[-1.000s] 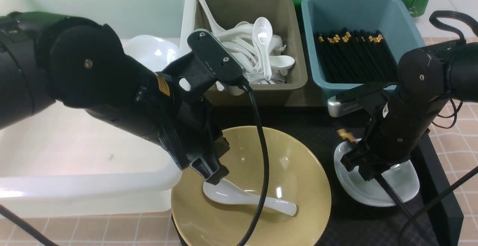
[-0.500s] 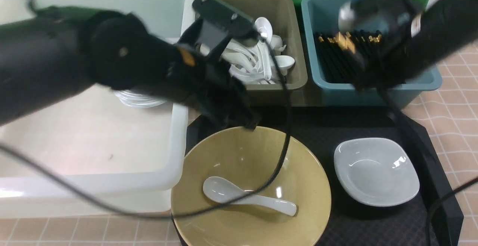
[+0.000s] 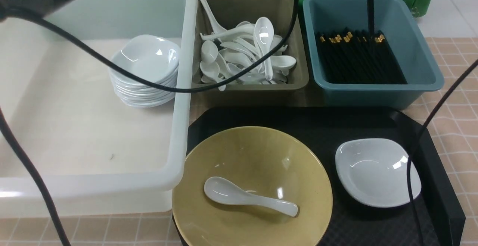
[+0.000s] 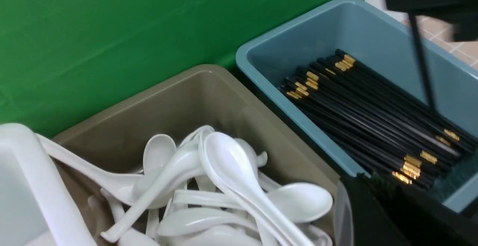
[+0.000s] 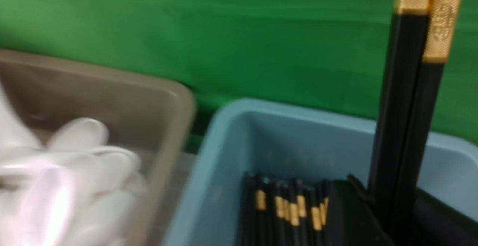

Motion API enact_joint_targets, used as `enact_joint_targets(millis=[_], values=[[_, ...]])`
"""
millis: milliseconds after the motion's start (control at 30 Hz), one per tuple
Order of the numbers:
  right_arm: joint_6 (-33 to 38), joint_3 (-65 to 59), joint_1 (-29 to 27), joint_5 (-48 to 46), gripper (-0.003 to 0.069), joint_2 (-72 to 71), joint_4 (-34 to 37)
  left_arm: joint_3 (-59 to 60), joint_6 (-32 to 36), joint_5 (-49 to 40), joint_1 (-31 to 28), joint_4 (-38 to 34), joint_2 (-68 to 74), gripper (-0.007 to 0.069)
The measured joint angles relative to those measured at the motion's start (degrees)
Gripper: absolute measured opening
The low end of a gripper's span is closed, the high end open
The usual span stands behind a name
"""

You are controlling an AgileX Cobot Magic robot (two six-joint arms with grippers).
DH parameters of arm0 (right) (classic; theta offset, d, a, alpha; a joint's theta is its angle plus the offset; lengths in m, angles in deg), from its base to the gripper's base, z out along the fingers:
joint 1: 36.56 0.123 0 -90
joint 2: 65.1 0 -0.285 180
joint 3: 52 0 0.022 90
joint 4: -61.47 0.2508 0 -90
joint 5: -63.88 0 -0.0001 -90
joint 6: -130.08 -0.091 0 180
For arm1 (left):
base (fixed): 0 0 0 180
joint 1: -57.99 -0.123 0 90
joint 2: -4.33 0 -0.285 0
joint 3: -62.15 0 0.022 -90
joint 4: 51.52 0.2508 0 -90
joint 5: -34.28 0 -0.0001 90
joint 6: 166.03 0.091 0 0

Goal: On brown table put chopsticks spoon bowls plates into blue grey white boxes.

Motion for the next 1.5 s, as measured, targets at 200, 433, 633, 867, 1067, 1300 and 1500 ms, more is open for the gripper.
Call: enact_joint_targets(millis=[200, 433, 633, 867, 1067, 1300, 1500], values=[[-0.55, 3.27, -1.41, -9.14, 0.0307, 6.71, 0.00, -0.04, 1.04, -16.93, -0.46, 3.11, -0.63, 0.0001], [3.49, 8.29, -0.62, -25.94, 0.0519, 3.40, 2.13, 0.23, 1.42, -28.50, -0.92, 4.42, -8.02, 0.0001], [18.14, 14.40, 4.70, -46.12, 0.0530, -0.78, 7.59, 7.97, 1.47, -30.68, -0.92, 5.48, -17.11, 0.0001], [20.41, 12.03, 16.73, -48.03, 0.0512, -7.85, 8.36, 28.29, -0.25, -26.89, -0.92, 5.78, -33.33, 0.0001], [24.90, -3.42, 27.96, -48.04, 0.0510, -14.86, 9.13, 41.84, -2.98, -20.59, -0.92, 7.49, -46.80, 0.0001], [38.23, -19.82, 38.32, -47.75, 0.0510, -12.84, 8.95, 50.25, -5.95, -6.38, -0.92, 7.67, -51.99, 0.0001], [39.34, -21.80, 40.12, -40.48, 0.0510, -7.15, 5.86, 50.84, -6.28, -3.52, -0.92, 7.67, -49.20, 0.0001]])
